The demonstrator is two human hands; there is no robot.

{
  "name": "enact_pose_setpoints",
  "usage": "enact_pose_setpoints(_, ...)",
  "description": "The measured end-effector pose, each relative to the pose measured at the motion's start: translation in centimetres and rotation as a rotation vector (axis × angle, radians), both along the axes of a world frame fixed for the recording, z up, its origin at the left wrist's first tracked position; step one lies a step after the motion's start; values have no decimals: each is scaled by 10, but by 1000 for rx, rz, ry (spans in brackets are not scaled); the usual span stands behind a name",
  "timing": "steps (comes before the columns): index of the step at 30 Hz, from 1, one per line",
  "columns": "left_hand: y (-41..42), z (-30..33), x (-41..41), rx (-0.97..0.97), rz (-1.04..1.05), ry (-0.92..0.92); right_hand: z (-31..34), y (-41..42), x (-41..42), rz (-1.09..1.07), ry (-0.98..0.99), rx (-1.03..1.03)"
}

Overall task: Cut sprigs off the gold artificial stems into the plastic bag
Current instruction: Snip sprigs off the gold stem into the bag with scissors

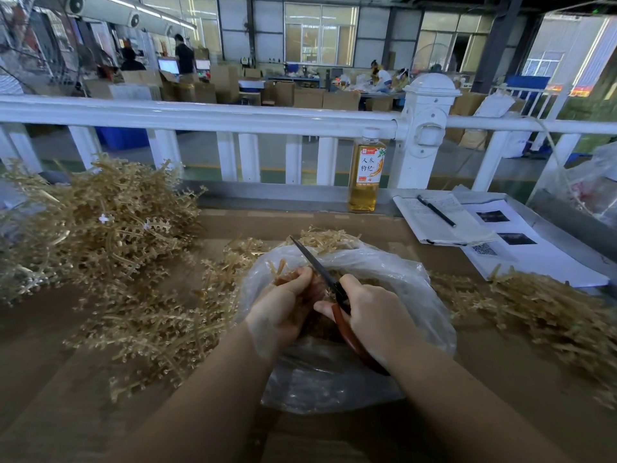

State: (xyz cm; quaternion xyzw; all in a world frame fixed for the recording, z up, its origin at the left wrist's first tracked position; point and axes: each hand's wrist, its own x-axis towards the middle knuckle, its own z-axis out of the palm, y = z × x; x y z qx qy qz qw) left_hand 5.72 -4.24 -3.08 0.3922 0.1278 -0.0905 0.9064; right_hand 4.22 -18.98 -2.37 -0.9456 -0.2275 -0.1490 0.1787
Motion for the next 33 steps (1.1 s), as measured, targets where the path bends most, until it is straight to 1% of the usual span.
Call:
enact_pose_setpoints(4, -6, -4, 0, 132, 37, -76, 4, -2, -4, -5, -9, 110)
enact_pose_setpoints(6, -7, -6, 0, 175, 45, -113, 6, 0, -5, -15, -16, 113)
enact_pose_setpoints(7, -6, -6, -1, 185, 12, -137, 6, 0, -6, -26, -16, 109)
enact_pose_setpoints(9, 0, -2, -5, 150, -127, -190, 6, 0, -6, -52, 1, 110)
enact_pose_setpoints(11, 4, -2, -8, 71, -164, -177, 6, -1, -4, -73, 25, 117)
enact_pose_setpoints(14, 6, -7, -10, -11, -45, -123, 5, -3, -6, -84, 42, 158)
enact_pose_setpoints(21, 3, -4, -8, -124, 103, -80, 1, -4, -8, -84, 75, 248)
enact_pose_setpoints(24, 1, -5, -5, -93, 120, -56, -1, -2, -9, -82, 92, 241)
enact_pose_setpoints(29, -4, -6, -4, 26, 116, -67, 0, -1, -9, -87, 86, 226)
enact_pose_setpoints(31, -4, -6, -4, 17, 113, -76, 0, -2, -7, -106, 84, 212)
enact_pose_setpoints(33, -2, -4, -6, 23, 62, -88, 0, -2, -6, -125, 78, 220)
